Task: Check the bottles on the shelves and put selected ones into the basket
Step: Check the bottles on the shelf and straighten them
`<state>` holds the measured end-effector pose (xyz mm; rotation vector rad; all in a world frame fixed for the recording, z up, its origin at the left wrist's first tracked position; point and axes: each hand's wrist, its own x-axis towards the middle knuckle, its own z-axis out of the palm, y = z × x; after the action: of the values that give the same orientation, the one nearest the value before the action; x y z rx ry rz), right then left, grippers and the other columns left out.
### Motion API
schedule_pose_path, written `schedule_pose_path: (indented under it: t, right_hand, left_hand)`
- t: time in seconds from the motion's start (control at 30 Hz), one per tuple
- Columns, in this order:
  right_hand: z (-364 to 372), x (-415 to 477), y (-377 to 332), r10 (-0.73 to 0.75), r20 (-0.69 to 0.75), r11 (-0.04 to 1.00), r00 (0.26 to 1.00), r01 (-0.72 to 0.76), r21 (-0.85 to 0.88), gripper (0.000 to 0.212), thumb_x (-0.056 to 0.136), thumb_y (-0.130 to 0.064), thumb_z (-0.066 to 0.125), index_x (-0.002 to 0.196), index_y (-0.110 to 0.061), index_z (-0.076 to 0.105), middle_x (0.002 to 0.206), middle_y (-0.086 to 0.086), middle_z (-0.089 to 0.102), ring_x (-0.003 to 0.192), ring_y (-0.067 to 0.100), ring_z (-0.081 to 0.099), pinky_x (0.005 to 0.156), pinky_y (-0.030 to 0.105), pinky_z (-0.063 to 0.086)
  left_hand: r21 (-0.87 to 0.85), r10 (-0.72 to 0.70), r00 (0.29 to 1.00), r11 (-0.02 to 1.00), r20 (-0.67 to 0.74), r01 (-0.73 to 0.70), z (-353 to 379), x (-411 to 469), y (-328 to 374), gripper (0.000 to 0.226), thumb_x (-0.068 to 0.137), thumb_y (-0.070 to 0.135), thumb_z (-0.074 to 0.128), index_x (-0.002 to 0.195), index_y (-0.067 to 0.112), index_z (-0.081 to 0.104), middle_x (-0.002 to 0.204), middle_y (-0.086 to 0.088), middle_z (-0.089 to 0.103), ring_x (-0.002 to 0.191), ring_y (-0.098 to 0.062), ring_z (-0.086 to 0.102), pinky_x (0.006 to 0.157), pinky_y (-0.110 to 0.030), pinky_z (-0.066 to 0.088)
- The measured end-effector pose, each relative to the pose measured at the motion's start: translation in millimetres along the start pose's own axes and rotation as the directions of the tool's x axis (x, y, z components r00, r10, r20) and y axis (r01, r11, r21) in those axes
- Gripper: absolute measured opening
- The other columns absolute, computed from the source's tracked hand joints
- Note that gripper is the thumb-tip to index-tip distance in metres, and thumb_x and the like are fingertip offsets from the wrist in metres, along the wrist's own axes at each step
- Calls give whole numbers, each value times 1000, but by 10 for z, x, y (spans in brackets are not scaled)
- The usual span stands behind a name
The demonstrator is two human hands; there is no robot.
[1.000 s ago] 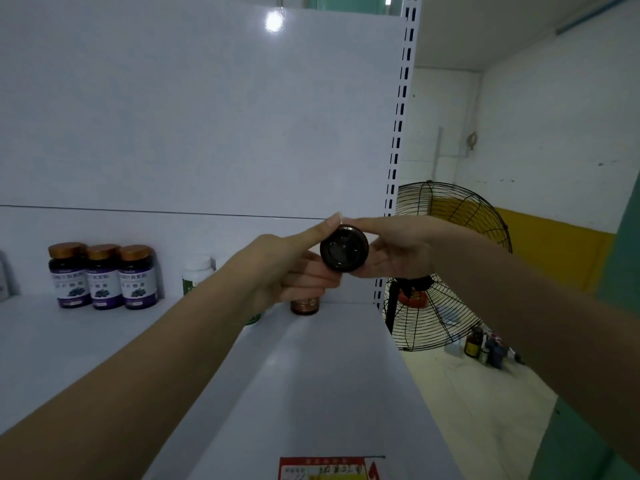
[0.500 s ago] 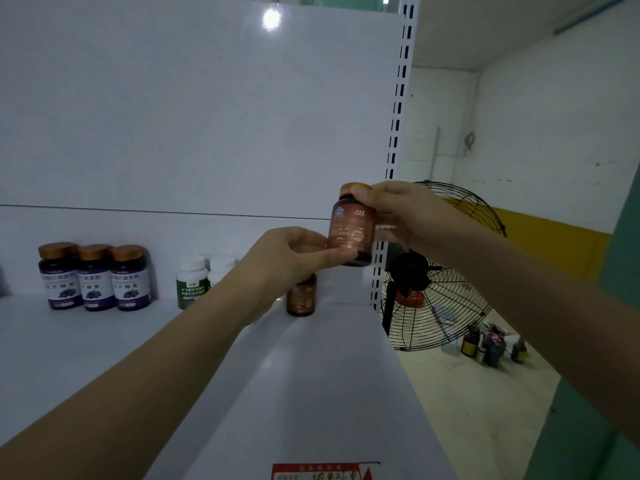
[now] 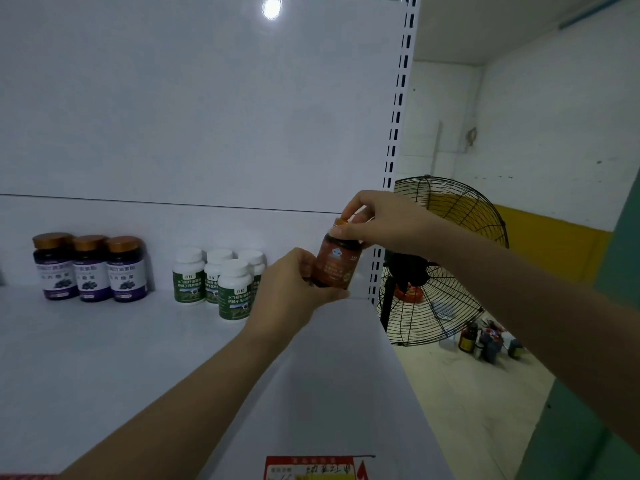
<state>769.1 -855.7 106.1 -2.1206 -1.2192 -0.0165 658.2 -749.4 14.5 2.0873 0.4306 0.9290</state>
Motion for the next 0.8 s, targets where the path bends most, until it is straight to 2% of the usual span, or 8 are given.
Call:
schedule_pose_path:
  t: [0.07, 0.17, 0.27, 0.37, 0.47, 0.53, 0.63, 0.8]
  right_hand:
    - [2, 99, -5, -2, -7, 999, 1000, 2, -47, 31, 81, -41, 71, 103, -22, 59, 97, -5, 64, 86, 11, 64, 64, 20, 49]
    - [65, 265, 42, -31, -34, 981, 999, 24, -192, 31, 84, -34, 69, 109, -21, 57, 111, -2, 59, 98, 13, 55, 67, 20, 42]
    - [283, 396, 146, -36, -38, 958, 999, 23, -286, 38, 87, -28, 67, 120, -15, 53, 120, 6, 55, 105, 19, 51, 77, 25, 40]
    - [592, 466, 275, -89, -48, 931, 995, 66, -358, 35, 89, -24, 64, 118, -8, 51, 119, 12, 52, 102, 22, 48, 77, 27, 37]
    - [840, 443, 445, -85, -51, 945, 995, 64, -320, 32, 90, -20, 63, 114, -4, 50, 117, 13, 43, 100, 25, 47, 76, 23, 32]
    - [925, 407, 548, -87, -102, 960, 991, 56, -275, 30, 89, -20, 64, 110, -3, 51, 111, 13, 44, 96, 25, 48, 74, 23, 32]
    - [966, 386, 620, -156, -167, 953, 974, 104, -284, 27, 87, -20, 65, 104, -2, 54, 104, 14, 49, 89, 23, 48, 73, 25, 35]
    - [1020, 351, 589, -198, -152, 876, 968, 105, -470, 35, 90, -26, 61, 114, -4, 53, 113, 17, 50, 104, 33, 45, 87, 35, 38]
  left_hand:
    - [67, 15, 1000, 998, 1, -15, 32, 26, -49, 46, 65, 38, 83, 98, 18, 58, 91, 0, 67, 83, -19, 64, 76, -40, 55]
    - [317, 62, 990, 943, 125, -99, 25, -6, -161, 49, 72, 56, 70, 101, 19, 53, 95, 0, 60, 83, -19, 57, 70, -31, 49]
    - [585, -55, 963, 803, 263, -114, 35, -145, -288, 65, 82, 65, 51, 122, 14, 48, 122, -4, 51, 110, -20, 48, 89, -28, 40]
    - [741, -212, 915, 660, 344, -126, 65, -228, -364, 82, 87, 69, 35, 137, 4, 36, 143, -13, 39, 130, -26, 35, 106, -31, 28]
    - [781, -339, 862, 617, 376, -99, 75, -278, -435, 95, 88, 70, 25, 150, 1, 5, 158, -15, 5, 145, -28, 6, 118, -36, 8]
    - [776, -354, 853, 624, 383, -89, 80, -310, -493, 93, 89, 69, 21, 150, 3, -3, 158, -13, -6, 146, -25, -3, 119, -36, 2]
    - [774, -364, 840, 625, 403, -100, 97, -333, -537, 88, 90, 68, 14, 149, 7, -7, 158, -11, -10, 146, -22, -8, 118, -35, -3]
    - [787, -355, 847, 607, 397, -115, 106, -343, -540, 87, 90, 68, 12, 149, 7, -7, 158, -10, -9, 146, -22, -7, 118, -36, -2]
